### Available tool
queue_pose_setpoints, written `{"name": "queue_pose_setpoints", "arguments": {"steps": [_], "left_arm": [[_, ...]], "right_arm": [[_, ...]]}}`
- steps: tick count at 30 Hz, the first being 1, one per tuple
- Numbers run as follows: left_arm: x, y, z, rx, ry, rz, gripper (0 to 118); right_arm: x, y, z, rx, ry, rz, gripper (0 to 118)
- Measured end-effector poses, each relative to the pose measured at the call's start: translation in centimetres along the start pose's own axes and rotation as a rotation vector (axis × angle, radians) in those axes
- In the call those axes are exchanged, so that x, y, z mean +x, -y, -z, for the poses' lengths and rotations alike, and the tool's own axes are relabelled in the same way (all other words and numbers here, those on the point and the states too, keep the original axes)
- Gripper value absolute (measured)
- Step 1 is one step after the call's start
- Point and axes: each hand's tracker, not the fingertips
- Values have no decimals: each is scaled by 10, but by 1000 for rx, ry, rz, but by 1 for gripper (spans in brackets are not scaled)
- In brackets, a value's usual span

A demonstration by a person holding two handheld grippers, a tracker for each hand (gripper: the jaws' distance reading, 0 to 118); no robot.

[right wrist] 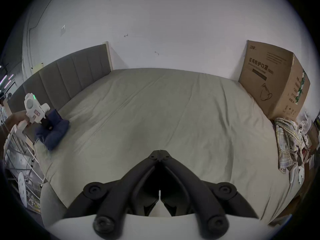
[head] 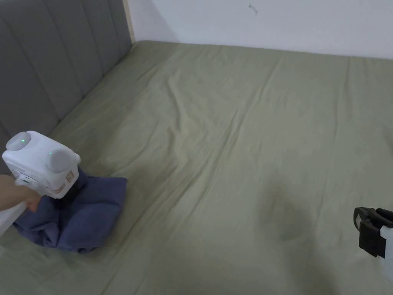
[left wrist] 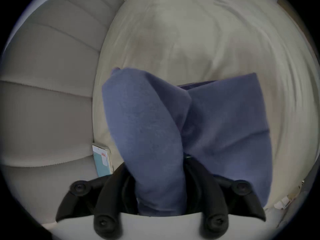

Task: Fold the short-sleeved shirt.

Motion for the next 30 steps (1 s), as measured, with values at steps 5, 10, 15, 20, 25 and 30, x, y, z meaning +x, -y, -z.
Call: {"name": "queue_pose_setpoints", "arguments": {"steps": [5,10,15,20,25,30], "left_arm": [[-5,9,-5,55,-137,-46,101],[-15,10,-17,84,-68,-125,102],[13,26,-56,192,146,-233,67],[77,53,-110,439,311,-315,0],[139,64,-146,539,368,-343,0],[199,72,-201,667,306,-297,0]], "right_arm": [[3,1,7,-27,-17,14,0],[8,4,7,-27,-19,16,0],[11,7,-5,-11,-27,39,0],[21,13,-17,7,-28,68,0],[29,15,-37,48,-20,85,0],[36,19,-55,78,3,94,0]]}}
